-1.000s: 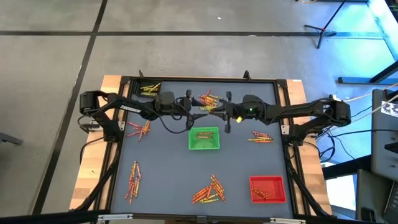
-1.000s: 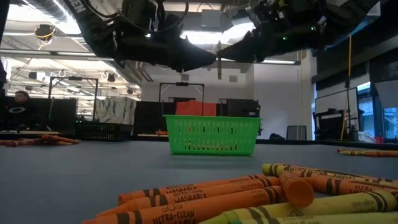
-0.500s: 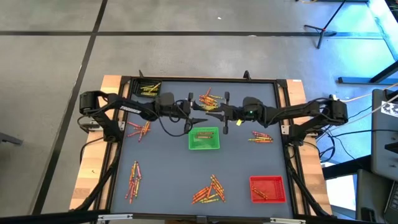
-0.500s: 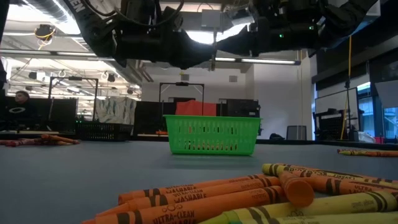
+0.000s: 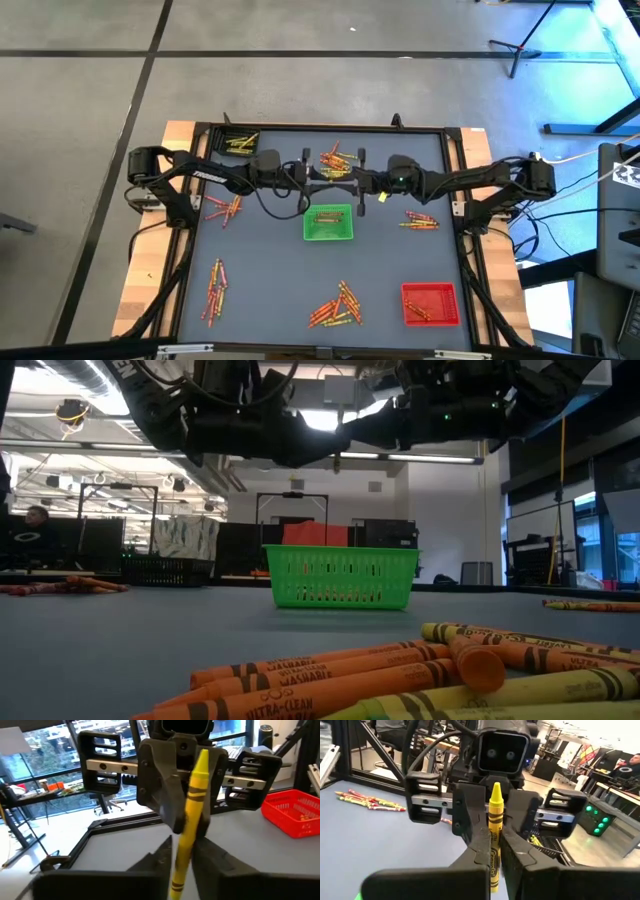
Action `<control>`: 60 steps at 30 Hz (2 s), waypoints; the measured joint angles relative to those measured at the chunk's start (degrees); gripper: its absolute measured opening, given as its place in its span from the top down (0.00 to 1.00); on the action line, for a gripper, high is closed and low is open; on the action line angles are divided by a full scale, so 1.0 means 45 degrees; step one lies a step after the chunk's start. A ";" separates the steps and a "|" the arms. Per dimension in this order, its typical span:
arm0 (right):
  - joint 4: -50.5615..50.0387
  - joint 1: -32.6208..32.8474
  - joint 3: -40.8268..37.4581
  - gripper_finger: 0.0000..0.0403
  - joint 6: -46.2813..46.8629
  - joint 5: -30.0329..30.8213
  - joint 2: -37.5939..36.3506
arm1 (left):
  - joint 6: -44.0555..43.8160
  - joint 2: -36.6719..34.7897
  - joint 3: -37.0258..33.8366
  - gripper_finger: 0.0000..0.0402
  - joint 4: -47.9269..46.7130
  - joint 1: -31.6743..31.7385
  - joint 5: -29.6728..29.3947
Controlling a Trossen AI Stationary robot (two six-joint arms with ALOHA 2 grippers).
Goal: Sort crayons
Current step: Put the light green crayon into the black bin, then put the red crayon into the green bin
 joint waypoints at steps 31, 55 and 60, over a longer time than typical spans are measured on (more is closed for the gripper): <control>-0.9005 0.0000 -0.0010 0.40 0.2438 0.0355 -0.3288 | 0.0909 -0.5394 0.0005 0.97 -1.4138 0.3614 -1.0372; -0.9060 -0.0010 0.0000 0.40 0.2293 0.0375 -0.2937 | 0.0557 -0.2794 0.0000 0.85 -1.5790 0.7359 -1.0278; -0.9100 -0.0010 0.0000 0.40 0.2295 0.0380 -0.2919 | 0.0524 -0.2958 0.0000 0.75 -1.5796 0.7279 -1.0287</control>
